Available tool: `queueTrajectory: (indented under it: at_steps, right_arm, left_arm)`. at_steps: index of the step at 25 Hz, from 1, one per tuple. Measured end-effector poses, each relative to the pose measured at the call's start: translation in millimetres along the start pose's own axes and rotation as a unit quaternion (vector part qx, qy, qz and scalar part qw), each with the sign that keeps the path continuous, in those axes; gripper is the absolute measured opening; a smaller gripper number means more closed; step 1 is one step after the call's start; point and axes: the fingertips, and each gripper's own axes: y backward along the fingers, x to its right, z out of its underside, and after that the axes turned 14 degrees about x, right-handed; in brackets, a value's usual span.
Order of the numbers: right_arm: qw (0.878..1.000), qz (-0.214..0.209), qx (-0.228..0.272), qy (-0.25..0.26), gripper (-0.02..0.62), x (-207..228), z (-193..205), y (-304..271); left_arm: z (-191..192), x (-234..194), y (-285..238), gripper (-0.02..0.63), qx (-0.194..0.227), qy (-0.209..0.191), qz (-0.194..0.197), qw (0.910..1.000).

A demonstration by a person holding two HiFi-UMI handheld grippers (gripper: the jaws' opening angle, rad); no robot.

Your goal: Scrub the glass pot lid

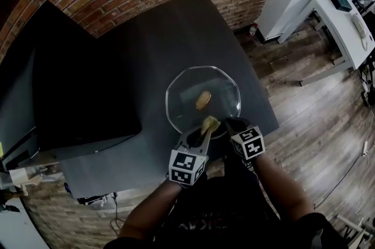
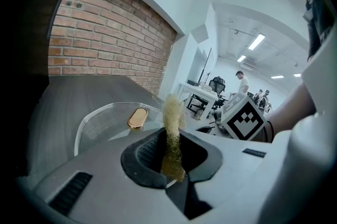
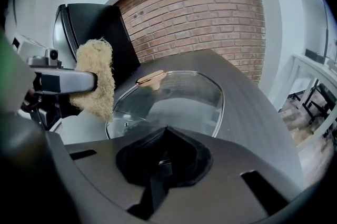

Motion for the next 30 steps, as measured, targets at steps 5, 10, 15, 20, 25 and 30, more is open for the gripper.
queueTrajectory:
  at_steps: [5,10,15,20,25,30]
  right_arm:
    - [1.0,-0.014,-0.002,0.004,0.018,-0.2,0.3,0.1]
    - [0.999,-0.022,-0.007,0.025,0.018,-0.3,0.2,0.3]
    - [0.999,-0.028,-0.01,0.03,0.018,-0.3,0.9,0.2]
    - [0.999,-0.035,-0.015,0.032,0.018,0.5,0.6,1.1]
    - [0.998,-0.042,-0.021,0.035,0.018,0.1,1.0,0.4]
    - [0.998,-0.046,-0.028,0.044,0.018,0.1,0.6,-0.5]
  left_arm:
    - [16.8,1.7,-23.7,0.061,-0.026,0.037,-0.003,0.999]
    - [30.9,-3.1,-44.1,0.061,-0.056,0.083,-0.017,0.9948]
    - [47.9,-10.0,-59.3,0.061,-0.098,0.112,-0.047,0.9877]
    - [58.3,-18.2,-65.2,0.061,-0.14,0.106,-0.072,0.9817]
    - [60.9,-21.3,-67.0,0.062,-0.163,0.101,-0.077,0.9784]
    - [60.8,-24.2,-64.7,0.063,-0.169,0.11,-0.077,0.9765]
